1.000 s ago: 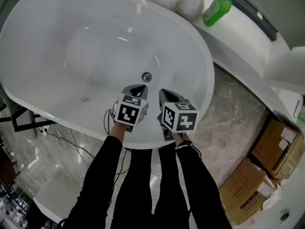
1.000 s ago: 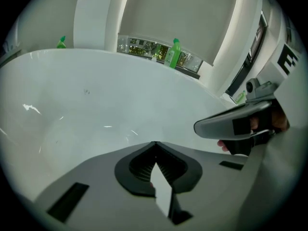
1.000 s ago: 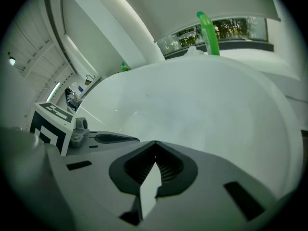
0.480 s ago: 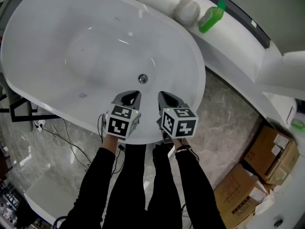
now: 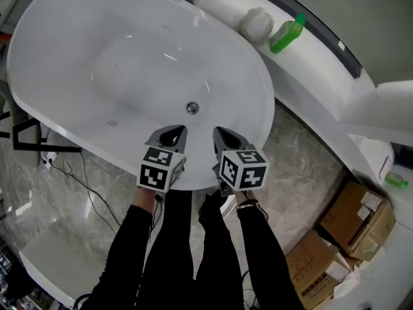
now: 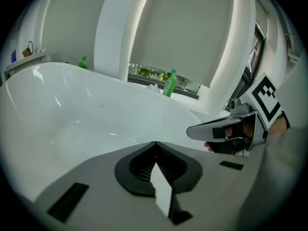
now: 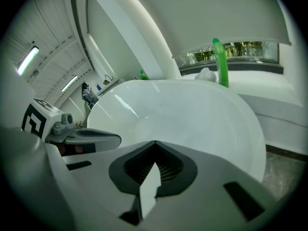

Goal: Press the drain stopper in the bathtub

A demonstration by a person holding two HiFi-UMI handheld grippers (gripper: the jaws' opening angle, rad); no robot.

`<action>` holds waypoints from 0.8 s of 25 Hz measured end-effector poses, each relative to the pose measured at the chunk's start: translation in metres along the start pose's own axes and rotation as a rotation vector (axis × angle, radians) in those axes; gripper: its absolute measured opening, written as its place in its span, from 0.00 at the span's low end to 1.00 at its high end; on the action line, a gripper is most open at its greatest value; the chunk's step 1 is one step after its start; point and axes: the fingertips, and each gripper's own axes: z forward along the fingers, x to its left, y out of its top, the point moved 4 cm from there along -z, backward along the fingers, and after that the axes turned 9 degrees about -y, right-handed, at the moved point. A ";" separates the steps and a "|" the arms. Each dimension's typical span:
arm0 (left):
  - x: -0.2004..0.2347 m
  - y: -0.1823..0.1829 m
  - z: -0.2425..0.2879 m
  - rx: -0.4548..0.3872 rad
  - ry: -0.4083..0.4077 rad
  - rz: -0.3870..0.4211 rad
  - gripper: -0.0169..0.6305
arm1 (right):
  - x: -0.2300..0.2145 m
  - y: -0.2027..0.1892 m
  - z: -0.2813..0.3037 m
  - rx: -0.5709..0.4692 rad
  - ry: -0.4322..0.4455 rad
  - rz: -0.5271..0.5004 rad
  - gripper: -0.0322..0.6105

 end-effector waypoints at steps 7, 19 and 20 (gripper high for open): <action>-0.011 -0.008 -0.014 -0.020 -0.001 -0.005 0.04 | 0.009 -0.004 -0.014 -0.017 0.014 -0.035 0.05; -0.031 0.005 -0.057 -0.094 0.008 0.004 0.04 | 0.014 0.004 -0.060 -0.087 -0.005 -0.056 0.05; -0.033 0.008 -0.061 -0.099 0.009 0.003 0.04 | 0.014 0.007 -0.065 -0.094 -0.008 -0.059 0.05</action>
